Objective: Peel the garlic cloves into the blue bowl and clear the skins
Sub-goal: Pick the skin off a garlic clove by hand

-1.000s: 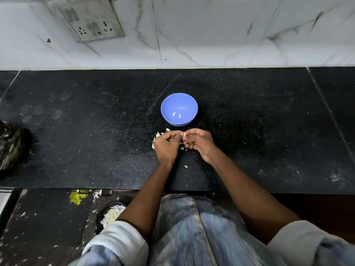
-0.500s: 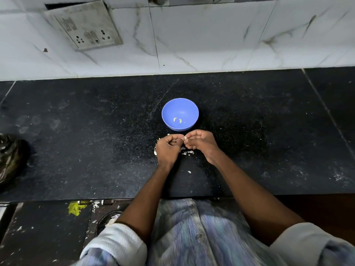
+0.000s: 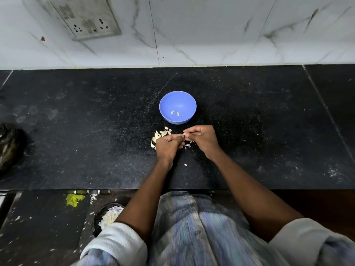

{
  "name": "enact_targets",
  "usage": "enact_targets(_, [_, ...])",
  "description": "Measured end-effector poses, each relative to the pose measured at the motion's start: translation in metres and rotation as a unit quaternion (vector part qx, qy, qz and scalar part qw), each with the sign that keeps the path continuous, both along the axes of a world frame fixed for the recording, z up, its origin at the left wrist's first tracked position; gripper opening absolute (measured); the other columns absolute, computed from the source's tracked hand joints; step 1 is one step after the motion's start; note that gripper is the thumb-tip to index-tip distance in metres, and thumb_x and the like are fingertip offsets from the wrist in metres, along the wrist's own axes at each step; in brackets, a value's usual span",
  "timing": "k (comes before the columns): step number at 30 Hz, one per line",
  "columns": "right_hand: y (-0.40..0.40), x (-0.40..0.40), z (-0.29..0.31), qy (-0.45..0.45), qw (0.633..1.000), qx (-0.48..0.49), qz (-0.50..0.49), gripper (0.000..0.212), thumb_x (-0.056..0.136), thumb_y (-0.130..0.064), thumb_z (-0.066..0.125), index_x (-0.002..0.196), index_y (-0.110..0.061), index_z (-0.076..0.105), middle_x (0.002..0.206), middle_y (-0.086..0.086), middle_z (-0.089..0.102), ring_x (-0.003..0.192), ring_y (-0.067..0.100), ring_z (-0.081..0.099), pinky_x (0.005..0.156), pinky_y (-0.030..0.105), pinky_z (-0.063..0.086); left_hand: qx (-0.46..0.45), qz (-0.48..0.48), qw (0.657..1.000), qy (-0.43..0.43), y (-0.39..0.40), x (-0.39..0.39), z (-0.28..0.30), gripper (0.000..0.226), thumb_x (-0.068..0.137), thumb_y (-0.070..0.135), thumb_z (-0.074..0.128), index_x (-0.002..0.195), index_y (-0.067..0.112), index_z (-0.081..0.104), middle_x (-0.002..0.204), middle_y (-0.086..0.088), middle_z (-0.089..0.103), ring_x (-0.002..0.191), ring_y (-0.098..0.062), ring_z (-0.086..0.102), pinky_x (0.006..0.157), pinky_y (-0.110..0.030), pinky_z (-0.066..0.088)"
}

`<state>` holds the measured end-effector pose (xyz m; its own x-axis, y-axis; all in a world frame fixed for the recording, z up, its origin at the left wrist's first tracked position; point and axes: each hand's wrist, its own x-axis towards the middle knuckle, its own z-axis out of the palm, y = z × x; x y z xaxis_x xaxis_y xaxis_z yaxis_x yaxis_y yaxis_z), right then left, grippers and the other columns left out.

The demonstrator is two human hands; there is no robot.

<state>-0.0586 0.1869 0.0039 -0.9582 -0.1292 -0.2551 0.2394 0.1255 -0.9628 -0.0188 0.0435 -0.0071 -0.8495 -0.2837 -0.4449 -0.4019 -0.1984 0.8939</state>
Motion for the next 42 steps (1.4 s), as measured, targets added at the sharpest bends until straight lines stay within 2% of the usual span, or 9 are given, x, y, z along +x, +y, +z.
enact_targets(6, [0.008,0.001,0.0,0.007,1.0,-0.005,0.028,0.011,0.09,0.003,0.073,0.099,-0.001,0.077,0.087,0.014,0.078,0.084,0.026,0.077,0.082,0.034,0.063,-0.028,-0.01,0.999,0.028,0.006,0.01,0.003,0.01,0.094,0.009,0.076,0.095,0.001,0.082,0.086,-0.013,0.081,0.072,-0.012,0.07,0.072,-0.023,0.059])
enact_targets(10, [0.012,0.002,-0.002,0.015,0.999,-0.006,0.042,0.011,0.09,0.005,0.072,0.099,0.0,0.077,0.088,0.015,0.078,0.084,0.023,0.077,0.079,0.032,0.062,-0.038,-0.009,0.999,0.02,0.008,0.011,0.003,0.011,0.093,0.011,0.078,0.094,0.001,0.082,0.084,-0.014,0.08,0.071,-0.014,0.07,0.075,-0.031,0.06])
enact_targets(17, [0.018,0.002,0.0,0.021,0.999,-0.011,0.044,0.011,0.09,0.007,0.071,0.099,0.003,0.077,0.089,0.016,0.078,0.083,0.021,0.076,0.076,0.027,0.061,-0.033,-0.008,0.999,0.025,0.012,0.011,0.007,0.011,0.093,0.011,0.079,0.094,0.0,0.082,0.084,-0.014,0.08,0.07,-0.015,0.071,0.073,-0.031,0.062])
enact_targets(25, [0.017,0.0,0.0,0.017,0.998,-0.008,0.06,0.016,0.087,0.01,0.072,0.093,-0.003,0.079,0.088,0.014,0.078,0.083,0.022,0.077,0.077,0.027,0.062,-0.036,0.005,0.999,-0.007,0.012,0.008,0.013,0.009,0.088,0.006,0.079,0.087,-0.003,0.081,0.081,-0.018,0.078,0.069,-0.019,0.071,0.069,-0.031,0.063])
enact_targets(30, [0.018,-0.003,-0.002,0.019,0.997,0.013,0.08,0.015,0.086,0.012,0.072,0.098,0.006,0.077,0.089,0.019,0.077,0.082,0.026,0.076,0.078,0.031,0.063,-0.019,-0.008,0.999,-0.044,0.008,0.004,0.015,0.007,0.083,0.004,0.081,0.083,-0.002,0.081,0.08,-0.021,0.077,0.067,-0.02,0.07,0.068,-0.03,0.064])
enact_targets(35, [0.017,-0.002,-0.005,0.02,0.997,0.021,0.074,0.017,0.085,0.013,0.073,0.096,0.001,0.078,0.085,0.017,0.077,0.079,0.025,0.076,0.078,0.034,0.063,-0.022,-0.011,0.998,-0.061,0.007,-0.001,0.019,0.005,0.084,0.001,0.08,0.08,-0.001,0.08,0.075,-0.017,0.077,0.059,-0.016,0.07,0.061,-0.025,0.063])
enact_targets(42, [0.017,-0.001,-0.007,0.003,0.998,0.015,0.057,0.019,0.086,0.016,0.07,0.099,0.004,0.077,0.085,0.016,0.077,0.078,0.025,0.077,0.078,0.033,0.064,-0.05,0.01,0.996,-0.07,0.013,-0.006,0.015,0.011,0.081,0.004,0.083,0.079,-0.006,0.079,0.073,-0.019,0.076,0.061,-0.019,0.07,0.062,-0.029,0.064])
